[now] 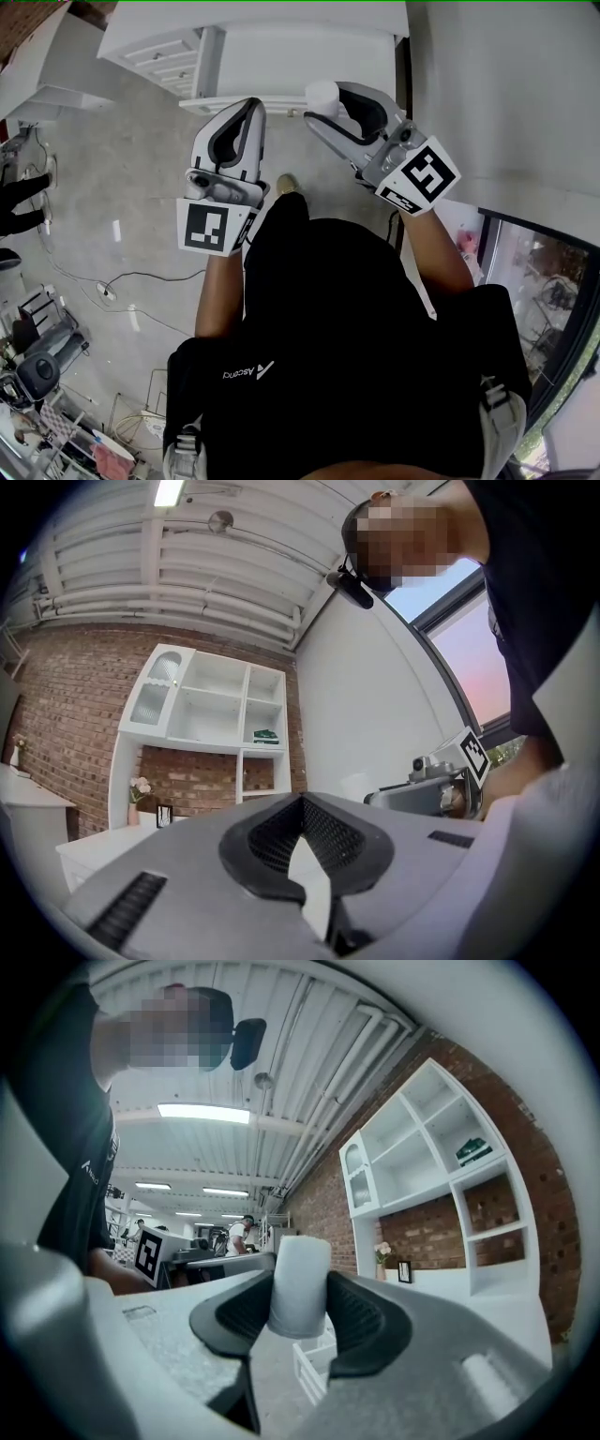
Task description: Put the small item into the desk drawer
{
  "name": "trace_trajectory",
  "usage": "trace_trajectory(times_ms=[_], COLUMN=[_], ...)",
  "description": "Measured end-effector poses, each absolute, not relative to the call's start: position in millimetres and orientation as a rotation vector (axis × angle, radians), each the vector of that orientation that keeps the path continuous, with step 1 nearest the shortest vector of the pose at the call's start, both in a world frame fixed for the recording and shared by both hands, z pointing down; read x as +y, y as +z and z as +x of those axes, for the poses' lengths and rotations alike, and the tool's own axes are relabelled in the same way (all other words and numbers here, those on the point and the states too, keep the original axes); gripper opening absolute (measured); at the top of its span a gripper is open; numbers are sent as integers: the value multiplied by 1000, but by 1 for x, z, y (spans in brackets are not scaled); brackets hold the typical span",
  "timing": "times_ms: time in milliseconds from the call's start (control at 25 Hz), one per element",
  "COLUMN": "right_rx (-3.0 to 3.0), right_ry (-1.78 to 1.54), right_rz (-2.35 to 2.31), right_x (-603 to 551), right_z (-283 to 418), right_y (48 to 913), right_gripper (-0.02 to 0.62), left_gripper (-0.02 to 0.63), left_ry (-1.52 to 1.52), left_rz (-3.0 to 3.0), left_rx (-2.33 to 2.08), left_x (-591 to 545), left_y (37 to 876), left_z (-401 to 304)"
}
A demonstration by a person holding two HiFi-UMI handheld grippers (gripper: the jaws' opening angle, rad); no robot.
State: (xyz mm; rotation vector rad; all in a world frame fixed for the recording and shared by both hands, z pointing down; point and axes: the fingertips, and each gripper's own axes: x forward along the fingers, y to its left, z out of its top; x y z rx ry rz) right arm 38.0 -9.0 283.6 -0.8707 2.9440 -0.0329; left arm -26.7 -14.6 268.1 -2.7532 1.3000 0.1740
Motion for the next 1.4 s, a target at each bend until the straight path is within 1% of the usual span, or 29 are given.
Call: trace_trajectory(times_ms=[120,360,560,720,1040,1400], right_rx=[2975,3056,3139,3225,3415,3627], right_ry=[-49,-121,-171,-261,-446,-699], right_rz=[-889,-929,-970,-984,-947,-840], right_x=[-17,-95,-129,-154,-198,-226], right_z=[37,-17,-35,-43,-49,-54], right_y=[296,325,352,382,454,528], right_gripper=[178,178,178,178,178,178], left_gripper=[-2,-2,-2,-2,-2,-2], left_ry=[133,195,156,195,156,195], left_rz=[-2764,-2797,-2832,-2849,-2836,-2807], left_rx=[1286,1270,1244,1246,1262,1378], left_x=[-23,-101,-132,-155,-186,-219], left_y=[281,290,303,303,324,339], left_z=[-30,-82,-99,-108,-115,-123])
